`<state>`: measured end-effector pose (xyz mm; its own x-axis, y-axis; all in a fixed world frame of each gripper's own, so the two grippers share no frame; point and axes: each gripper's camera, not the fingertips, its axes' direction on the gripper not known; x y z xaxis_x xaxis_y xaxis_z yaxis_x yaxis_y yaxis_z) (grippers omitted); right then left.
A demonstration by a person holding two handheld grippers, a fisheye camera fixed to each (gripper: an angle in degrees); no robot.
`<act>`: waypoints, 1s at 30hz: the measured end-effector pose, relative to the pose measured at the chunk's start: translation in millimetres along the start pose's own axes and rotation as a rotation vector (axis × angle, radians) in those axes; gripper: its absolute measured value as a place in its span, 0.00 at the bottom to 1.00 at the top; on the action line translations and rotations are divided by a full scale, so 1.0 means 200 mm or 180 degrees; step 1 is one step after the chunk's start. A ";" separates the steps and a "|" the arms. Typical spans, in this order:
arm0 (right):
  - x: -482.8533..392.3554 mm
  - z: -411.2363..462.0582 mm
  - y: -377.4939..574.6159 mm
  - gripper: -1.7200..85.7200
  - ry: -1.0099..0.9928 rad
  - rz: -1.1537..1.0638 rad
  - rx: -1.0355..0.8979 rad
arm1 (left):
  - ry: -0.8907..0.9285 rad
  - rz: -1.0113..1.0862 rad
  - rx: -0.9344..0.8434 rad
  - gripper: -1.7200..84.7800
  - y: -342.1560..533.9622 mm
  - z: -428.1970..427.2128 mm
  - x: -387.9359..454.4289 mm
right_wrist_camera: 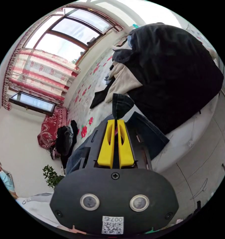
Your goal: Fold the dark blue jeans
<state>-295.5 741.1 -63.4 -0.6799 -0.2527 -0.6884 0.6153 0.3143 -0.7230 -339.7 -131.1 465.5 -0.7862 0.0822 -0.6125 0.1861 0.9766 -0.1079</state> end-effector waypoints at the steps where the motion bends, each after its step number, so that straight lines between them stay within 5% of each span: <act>1: 0.08 0.05 0.03 0.02 0.0102 0.0075 -0.0116 | -0.0159 -0.0195 -0.0105 0.04 0.05 0.03 -0.06; 5: 0.53 0.22 0.22 0.02 0.0099 0.0542 -0.0414 | -0.0129 -0.0749 0.0025 0.03 0.30 0.13 -0.23; 13: 0.42 0.14 0.23 0.02 -0.0025 -0.0323 -0.0335 | -0.0100 0.0338 0.0209 0.03 0.26 -0.05 0.17; 17: 0.64 0.21 0.50 0.03 0.0718 -0.0536 -0.0410 | -0.0493 0.0143 0.0091 0.04 0.43 -0.08 0.01; 21: 1.04 0.55 0.87 0.04 0.1341 0.0113 -0.0817 | -0.0917 -0.0707 -0.0466 0.04 0.56 0.15 -0.32; 25: 0.85 0.61 1.12 0.04 0.1504 -0.0250 -0.0338 | -0.1050 -0.0703 -0.0507 0.05 0.58 0.25 -0.35; 30: 0.17 1.14 1.54 0.05 0.0308 -0.1597 -0.0885 | -0.1113 -0.0546 -0.0561 0.05 0.58 0.25 -0.35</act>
<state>-38.0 619.9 -323.5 -0.9027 -0.3519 -0.2477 0.0894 0.4097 -0.9078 -232.8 -32.9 456.4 -0.5442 -0.1270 -0.8293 -0.0573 0.9918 -0.1143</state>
